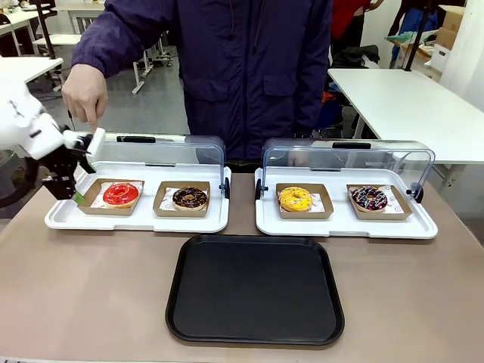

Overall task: Move the first donut from the left to the tray.
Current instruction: Pick up the Paper togo box containing the Donut indicated by the person and place it on the Handle tray.

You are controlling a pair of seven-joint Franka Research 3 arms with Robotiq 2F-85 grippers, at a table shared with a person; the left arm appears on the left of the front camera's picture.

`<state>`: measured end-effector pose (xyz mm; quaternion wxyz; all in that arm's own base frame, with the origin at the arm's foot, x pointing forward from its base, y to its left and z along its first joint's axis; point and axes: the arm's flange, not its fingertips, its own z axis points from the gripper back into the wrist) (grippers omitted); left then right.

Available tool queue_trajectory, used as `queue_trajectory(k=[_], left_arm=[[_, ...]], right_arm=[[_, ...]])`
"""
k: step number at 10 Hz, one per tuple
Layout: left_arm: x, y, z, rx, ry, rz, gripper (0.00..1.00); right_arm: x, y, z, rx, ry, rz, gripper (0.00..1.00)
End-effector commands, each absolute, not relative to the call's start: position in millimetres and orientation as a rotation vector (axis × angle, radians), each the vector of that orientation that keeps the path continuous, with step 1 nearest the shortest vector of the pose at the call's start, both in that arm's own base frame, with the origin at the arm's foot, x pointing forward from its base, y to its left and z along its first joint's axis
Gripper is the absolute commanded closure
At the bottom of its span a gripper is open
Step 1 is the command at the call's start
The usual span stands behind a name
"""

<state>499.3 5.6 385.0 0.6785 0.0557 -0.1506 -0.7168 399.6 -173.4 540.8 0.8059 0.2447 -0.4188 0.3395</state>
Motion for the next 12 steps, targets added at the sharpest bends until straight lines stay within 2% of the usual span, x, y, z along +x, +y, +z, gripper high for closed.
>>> queue_trajectory(k=[1, 4, 6, 12], left_arm=[[511.9, -2.2, 380.6, 0.187, -0.252, -1.611, 0.0], [522.0, 2.8, 360.7, 0.163, -0.186, -1.615, 0.0], [521.3, 5.9, 349.0, 0.11, -0.178, -1.607, 0.0], [530.2, 11.3, 327.6, 0.113, -0.191, -1.593, 0.0]], right_arm=[[400.8, -171.5, 538.1, 0.528, -0.936, 0.738, 0.0], [400.8, -171.5, 538.1, 0.528, -0.936, 0.738, 0.0], [400.8, -171.5, 538.1, 0.528, -0.936, 0.738, 0.0], [400.8, -171.5, 538.1, 0.528, -0.936, 0.738, 0.0]])
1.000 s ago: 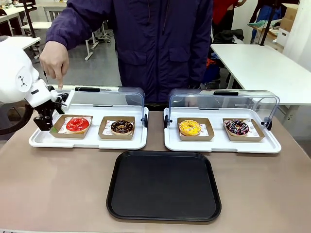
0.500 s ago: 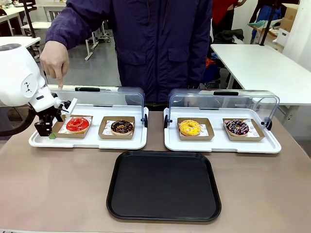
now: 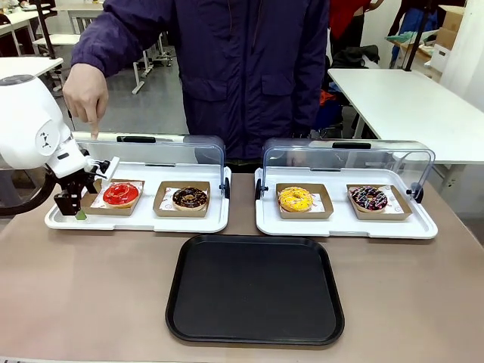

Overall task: Move the first donut from the left to the tray.
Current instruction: Pick up the Paper togo box containing the Donut indicated by the person and place it on the Handle tray.

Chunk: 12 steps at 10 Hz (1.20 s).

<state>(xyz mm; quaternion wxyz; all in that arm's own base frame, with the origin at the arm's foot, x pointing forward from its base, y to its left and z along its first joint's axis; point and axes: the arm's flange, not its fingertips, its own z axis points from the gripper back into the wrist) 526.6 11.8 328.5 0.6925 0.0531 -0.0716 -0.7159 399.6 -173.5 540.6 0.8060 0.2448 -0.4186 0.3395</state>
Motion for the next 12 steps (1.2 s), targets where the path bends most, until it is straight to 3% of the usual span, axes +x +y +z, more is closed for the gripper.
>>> queue_trajectory(k=[1, 2, 3, 5, 6, 8, 12], left_arm=[[531.4, 10.6, 327.1, 0.122, -0.2, -1.586, 0.48], [531.5, 10.1, 326.5, 0.113, -0.189, -1.603, 0.59], [532.3, 9.9, 325.6, 0.121, -0.181, -1.602, 1.0], [531.8, 9.6, 325.6, 0.14, -0.148, -1.625, 1.0], [532.5, 10.0, 325.7, 0.142, -0.141, -1.624, 0.85], [533.5, 10.4, 322.8, 0.127, -0.136, -1.624, 1.0], [531.4, 11.1, 322.8, 0.122, -0.143, -1.637, 1.0]], right_arm=[[400.8, -171.5, 538.1, 0.528, -0.936, 0.738, 0.0], [400.8, -171.5, 538.1, 0.528, -0.936, 0.738, 0.0], [400.8, -171.5, 538.1, 0.528, -0.936, 0.738, 0.0], [400.8, -171.5, 538.1, 0.528, -0.936, 0.738, 0.0], [400.8, -171.5, 538.1, 0.528, -0.936, 0.738, 0.0], [400.8, -171.5, 538.1, 0.528, -0.936, 0.738, 0.0], [400.8, -171.5, 538.1, 0.528, -0.936, 0.738, 0.0]])
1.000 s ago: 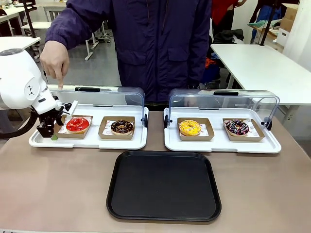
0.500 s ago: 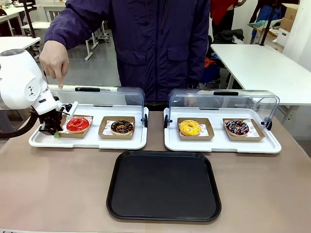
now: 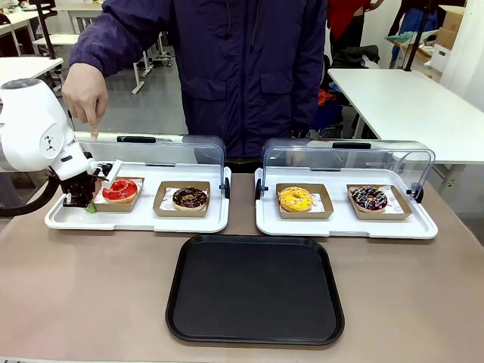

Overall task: Move the first donut from the left to the tray.
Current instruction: Pick up the Paper togo box containing the Donut indicated by the person and place it on the Handle tray.

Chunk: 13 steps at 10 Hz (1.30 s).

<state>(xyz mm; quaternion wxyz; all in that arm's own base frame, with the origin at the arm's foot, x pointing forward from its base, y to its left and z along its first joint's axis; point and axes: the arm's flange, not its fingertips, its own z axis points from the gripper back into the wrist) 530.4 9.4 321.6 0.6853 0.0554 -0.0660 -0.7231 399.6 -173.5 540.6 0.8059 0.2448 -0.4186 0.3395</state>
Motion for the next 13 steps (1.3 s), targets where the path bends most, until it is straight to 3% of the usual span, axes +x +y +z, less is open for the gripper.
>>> queue_trajectory(k=[1, 2, 3, 7, 13], left_arm=[[535.1, 13.8, 323.3, 0.107, -0.152, -1.637, 1.0], [543.4, 16.7, 322.2, 0.02, -0.149, -1.625, 1.0], [531.2, 9.8, 322.5, 0.125, -0.149, -1.621, 1.0], [534.2, 10.4, 322.8, 0.107, -0.147, -1.622, 0.99], [471.6, -15.7, 404.9, 0.247, -0.32, -1.549, 0.99]], right_arm=[[400.8, -171.5, 538.1, 0.528, -0.936, 0.738, 0.0], [400.8, -171.5, 538.1, 0.528, -0.936, 0.738, 0.0], [400.8, -171.5, 538.1, 0.528, -0.936, 0.738, 0.0], [400.8, -171.5, 538.1, 0.528, -0.936, 0.738, 0.0], [400.8, -171.5, 538.1, 0.528, -0.936, 0.738, 0.0]])
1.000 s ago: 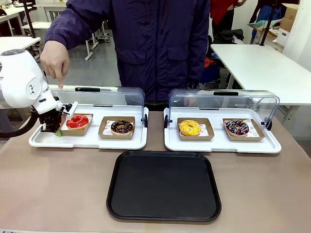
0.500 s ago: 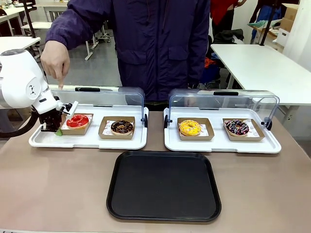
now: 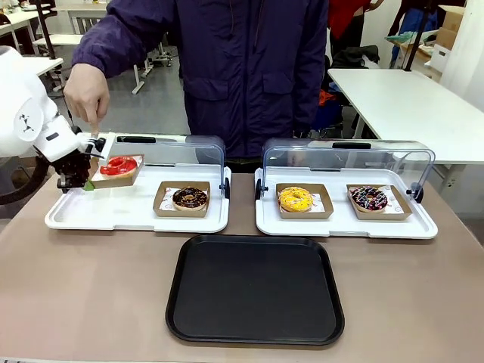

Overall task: Move the first donut from the left to the tray.
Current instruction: Pick up the Paper togo box containing the Donut indicated by the person and place it on the Handle tray.

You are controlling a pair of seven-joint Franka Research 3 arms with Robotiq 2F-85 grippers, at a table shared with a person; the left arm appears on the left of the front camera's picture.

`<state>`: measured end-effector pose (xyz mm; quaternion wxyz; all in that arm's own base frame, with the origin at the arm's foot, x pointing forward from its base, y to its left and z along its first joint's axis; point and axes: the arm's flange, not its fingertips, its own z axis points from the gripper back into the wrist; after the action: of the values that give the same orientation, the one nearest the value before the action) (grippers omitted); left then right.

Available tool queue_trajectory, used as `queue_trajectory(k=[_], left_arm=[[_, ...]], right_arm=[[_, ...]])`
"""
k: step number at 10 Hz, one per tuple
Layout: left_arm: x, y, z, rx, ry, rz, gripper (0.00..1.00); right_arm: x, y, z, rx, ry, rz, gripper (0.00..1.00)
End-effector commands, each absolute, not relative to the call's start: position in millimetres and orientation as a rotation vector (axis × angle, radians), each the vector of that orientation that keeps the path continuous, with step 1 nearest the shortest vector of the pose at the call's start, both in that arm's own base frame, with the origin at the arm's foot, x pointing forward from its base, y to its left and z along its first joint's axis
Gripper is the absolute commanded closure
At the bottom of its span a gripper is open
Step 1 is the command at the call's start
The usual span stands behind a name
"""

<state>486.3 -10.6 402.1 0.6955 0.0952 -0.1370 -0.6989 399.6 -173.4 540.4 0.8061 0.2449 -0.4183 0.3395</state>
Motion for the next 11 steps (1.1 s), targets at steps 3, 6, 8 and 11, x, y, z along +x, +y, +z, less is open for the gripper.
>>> queue_trajectory(k=[3, 6, 8, 11], left_arm=[[436.1, -49.7, 431.4, 0.239, -0.341, -1.552, 0.99], [389.7, -101.6, 441.6, 0.218, -0.327, -1.593, 0.99], [359.0, -132.6, 436.8, 0.209, -0.325, -1.657, 0.99], [338.7, -154.3, 429.2, 0.24, -0.325, -1.716, 0.99]], right_arm=[[400.8, -171.5, 538.1, 0.528, -0.936, 0.738, 0.0], [400.8, -171.5, 538.1, 0.528, -0.936, 0.738, 0.0], [400.8, -171.5, 538.1, 0.528, -0.936, 0.738, 0.0], [400.8, -171.5, 538.1, 0.528, -0.936, 0.738, 0.0]])
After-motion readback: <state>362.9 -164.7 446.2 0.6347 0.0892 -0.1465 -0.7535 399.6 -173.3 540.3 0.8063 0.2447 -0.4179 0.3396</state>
